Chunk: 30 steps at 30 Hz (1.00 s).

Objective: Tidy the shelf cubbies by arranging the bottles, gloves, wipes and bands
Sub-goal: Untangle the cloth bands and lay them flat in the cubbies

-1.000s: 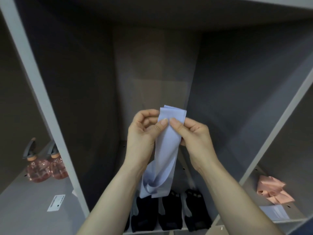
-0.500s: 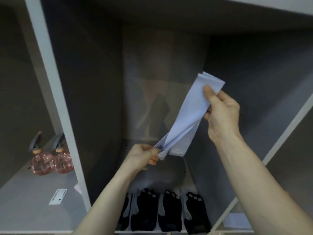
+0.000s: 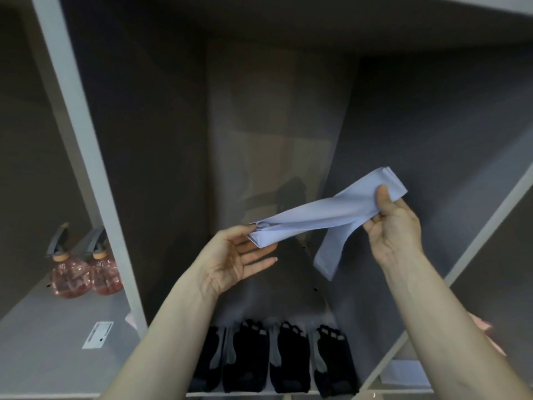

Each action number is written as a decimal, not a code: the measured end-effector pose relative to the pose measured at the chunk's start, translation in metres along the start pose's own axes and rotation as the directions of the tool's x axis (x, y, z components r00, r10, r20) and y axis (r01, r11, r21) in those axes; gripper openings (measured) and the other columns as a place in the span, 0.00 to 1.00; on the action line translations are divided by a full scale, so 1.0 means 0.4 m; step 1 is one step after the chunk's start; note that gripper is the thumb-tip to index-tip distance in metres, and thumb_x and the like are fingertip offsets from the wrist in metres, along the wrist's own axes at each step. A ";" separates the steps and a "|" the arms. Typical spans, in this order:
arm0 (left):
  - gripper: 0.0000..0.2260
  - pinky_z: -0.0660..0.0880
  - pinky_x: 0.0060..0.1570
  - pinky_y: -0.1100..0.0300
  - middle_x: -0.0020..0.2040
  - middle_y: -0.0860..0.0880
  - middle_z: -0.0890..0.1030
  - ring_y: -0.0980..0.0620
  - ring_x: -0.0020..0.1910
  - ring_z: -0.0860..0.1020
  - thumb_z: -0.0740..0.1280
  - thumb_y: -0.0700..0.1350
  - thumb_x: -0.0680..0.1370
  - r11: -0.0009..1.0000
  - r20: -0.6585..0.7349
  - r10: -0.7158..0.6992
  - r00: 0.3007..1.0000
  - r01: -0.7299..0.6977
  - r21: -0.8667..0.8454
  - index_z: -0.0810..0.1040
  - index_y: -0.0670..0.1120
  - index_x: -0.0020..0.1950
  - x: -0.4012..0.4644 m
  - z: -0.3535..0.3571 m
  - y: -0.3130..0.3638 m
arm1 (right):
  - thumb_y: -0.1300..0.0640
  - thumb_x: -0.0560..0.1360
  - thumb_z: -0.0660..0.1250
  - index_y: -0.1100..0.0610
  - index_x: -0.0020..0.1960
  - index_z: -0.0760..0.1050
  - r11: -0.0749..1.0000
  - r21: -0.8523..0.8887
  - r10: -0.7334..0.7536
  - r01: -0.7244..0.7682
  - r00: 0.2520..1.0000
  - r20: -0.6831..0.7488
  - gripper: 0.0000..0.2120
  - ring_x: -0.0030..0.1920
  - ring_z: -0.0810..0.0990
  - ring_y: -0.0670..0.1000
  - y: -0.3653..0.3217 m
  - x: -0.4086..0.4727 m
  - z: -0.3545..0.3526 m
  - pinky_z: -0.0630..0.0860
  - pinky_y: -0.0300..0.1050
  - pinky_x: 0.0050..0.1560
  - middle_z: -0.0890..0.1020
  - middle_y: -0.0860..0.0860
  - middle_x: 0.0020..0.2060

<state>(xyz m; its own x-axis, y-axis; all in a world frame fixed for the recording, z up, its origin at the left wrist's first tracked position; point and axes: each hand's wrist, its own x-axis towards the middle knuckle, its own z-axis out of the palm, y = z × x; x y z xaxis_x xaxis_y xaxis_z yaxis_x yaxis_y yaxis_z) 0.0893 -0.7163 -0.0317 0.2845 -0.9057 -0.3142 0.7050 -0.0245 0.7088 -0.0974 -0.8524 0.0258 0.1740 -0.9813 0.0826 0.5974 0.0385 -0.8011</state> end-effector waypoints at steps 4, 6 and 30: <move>0.05 0.79 0.43 0.41 0.43 0.41 0.83 0.41 0.48 0.81 0.64 0.38 0.73 0.989 -0.021 0.007 1.000 -0.010 -0.149 0.78 0.39 0.43 0.008 0.007 -0.001 | 0.60 0.77 0.66 0.60 0.60 0.76 0.999 0.038 -0.005 0.006 1.000 -0.030 0.12 0.40 0.85 0.46 0.007 0.002 -0.004 0.83 0.43 0.43 0.83 0.52 0.50; 0.06 0.79 0.43 0.43 0.40 0.41 0.83 0.42 0.46 0.81 0.63 0.38 0.73 0.972 -0.016 0.037 0.999 -0.040 -0.233 0.79 0.39 0.42 0.010 0.011 0.003 | 0.60 0.77 0.66 0.61 0.62 0.75 0.998 0.060 0.013 -0.010 0.999 -0.052 0.15 0.40 0.85 0.46 0.010 0.005 -0.007 0.83 0.43 0.42 0.83 0.53 0.51; 0.10 0.75 0.32 0.63 0.30 0.49 0.79 0.56 0.27 0.75 0.66 0.38 0.74 0.924 -0.026 0.187 0.982 -0.167 0.345 0.84 0.45 0.36 0.044 -0.056 0.006 | 0.61 0.77 0.66 0.58 0.53 0.78 0.998 -0.043 -0.051 0.054 0.997 0.059 0.07 0.45 0.83 0.49 -0.021 0.023 0.023 0.82 0.41 0.45 0.82 0.53 0.51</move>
<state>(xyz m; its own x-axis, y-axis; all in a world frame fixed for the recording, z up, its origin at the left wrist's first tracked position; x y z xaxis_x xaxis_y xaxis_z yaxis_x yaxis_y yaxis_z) 0.1107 -0.7228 -0.0498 0.4281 -0.8830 -0.1922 0.3794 -0.0174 0.9251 -0.0934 -0.8598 0.0387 0.1894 -0.9690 0.1587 0.5713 -0.0226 -0.8204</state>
